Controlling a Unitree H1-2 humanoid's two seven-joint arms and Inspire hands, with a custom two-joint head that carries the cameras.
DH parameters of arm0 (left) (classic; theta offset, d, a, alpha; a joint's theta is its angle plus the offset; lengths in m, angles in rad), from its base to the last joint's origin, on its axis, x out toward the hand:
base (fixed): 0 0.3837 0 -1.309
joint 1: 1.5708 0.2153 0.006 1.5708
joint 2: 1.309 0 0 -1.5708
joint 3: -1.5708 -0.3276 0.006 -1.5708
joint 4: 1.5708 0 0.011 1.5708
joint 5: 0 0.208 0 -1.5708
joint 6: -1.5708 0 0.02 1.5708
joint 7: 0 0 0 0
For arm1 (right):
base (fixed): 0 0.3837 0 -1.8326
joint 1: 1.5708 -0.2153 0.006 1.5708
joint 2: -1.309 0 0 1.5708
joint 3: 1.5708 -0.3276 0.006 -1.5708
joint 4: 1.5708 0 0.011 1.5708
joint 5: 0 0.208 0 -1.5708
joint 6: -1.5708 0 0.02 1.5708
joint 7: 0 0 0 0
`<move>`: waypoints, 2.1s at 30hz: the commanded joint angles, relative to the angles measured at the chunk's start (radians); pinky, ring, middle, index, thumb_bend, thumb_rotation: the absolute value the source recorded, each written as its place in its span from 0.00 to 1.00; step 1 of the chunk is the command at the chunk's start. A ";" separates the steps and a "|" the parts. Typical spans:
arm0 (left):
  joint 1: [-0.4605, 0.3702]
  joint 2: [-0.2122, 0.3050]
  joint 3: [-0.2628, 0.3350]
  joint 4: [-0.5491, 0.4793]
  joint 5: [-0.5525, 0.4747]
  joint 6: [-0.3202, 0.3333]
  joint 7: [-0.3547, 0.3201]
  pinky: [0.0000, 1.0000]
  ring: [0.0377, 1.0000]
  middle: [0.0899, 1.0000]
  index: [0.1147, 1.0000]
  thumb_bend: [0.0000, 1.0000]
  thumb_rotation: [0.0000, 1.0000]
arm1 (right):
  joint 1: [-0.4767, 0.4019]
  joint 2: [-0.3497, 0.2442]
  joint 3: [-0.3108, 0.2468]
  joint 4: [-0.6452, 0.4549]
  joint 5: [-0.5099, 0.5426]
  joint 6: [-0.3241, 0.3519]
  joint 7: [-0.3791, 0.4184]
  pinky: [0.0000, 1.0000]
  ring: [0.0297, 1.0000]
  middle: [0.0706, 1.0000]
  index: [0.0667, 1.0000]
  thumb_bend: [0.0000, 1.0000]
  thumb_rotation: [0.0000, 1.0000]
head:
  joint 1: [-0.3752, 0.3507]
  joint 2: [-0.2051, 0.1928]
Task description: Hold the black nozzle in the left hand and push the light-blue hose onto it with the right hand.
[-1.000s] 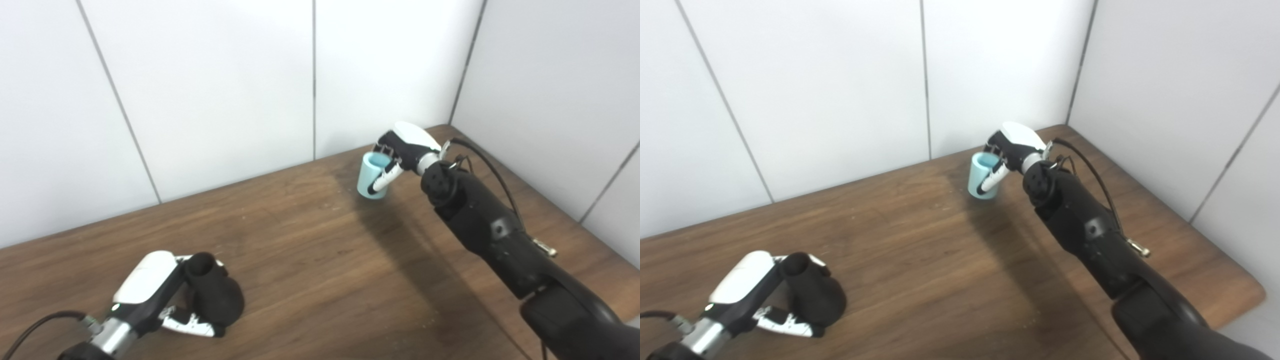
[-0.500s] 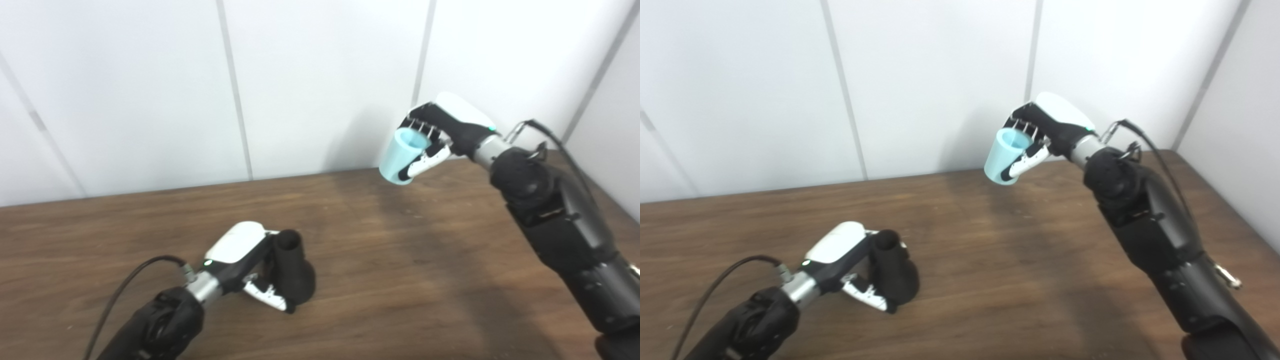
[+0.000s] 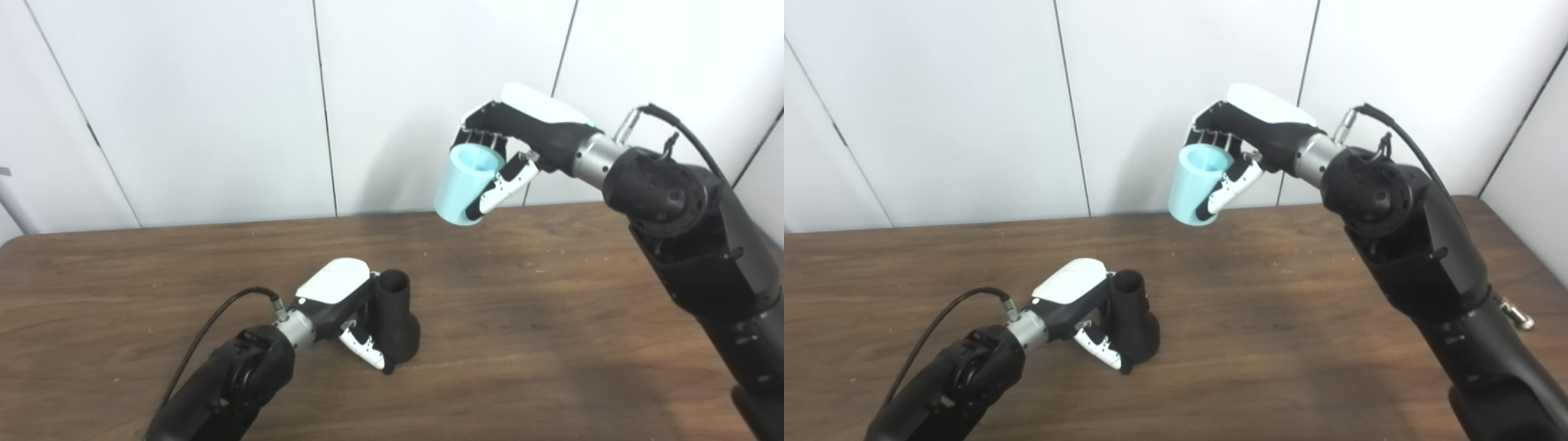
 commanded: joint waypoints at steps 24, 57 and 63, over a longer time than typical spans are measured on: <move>0.049 -0.018 -0.068 0.042 0.069 0.051 -0.077 0.44 0.47 0.39 0.43 0.53 0.00 | -0.044 0.115 0.087 -0.012 -0.001 -0.017 0.056 0.38 0.42 0.44 0.48 0.50 0.00 | 0.031 0.027; 0.054 -0.012 -0.066 -0.001 0.070 0.090 -0.084 0.48 0.51 0.41 0.43 0.53 0.00 | -0.012 0.106 0.152 0.054 -0.018 -0.112 0.098 0.37 0.42 0.44 0.47 0.50 0.00 | 0.039 0.056; 0.052 -0.010 -0.063 -0.003 0.068 0.095 -0.088 0.48 0.52 0.43 0.42 0.53 0.00 | 0.001 0.104 0.168 0.063 -0.031 -0.121 0.104 0.38 0.42 0.44 0.47 0.50 0.00 | 0.042 0.062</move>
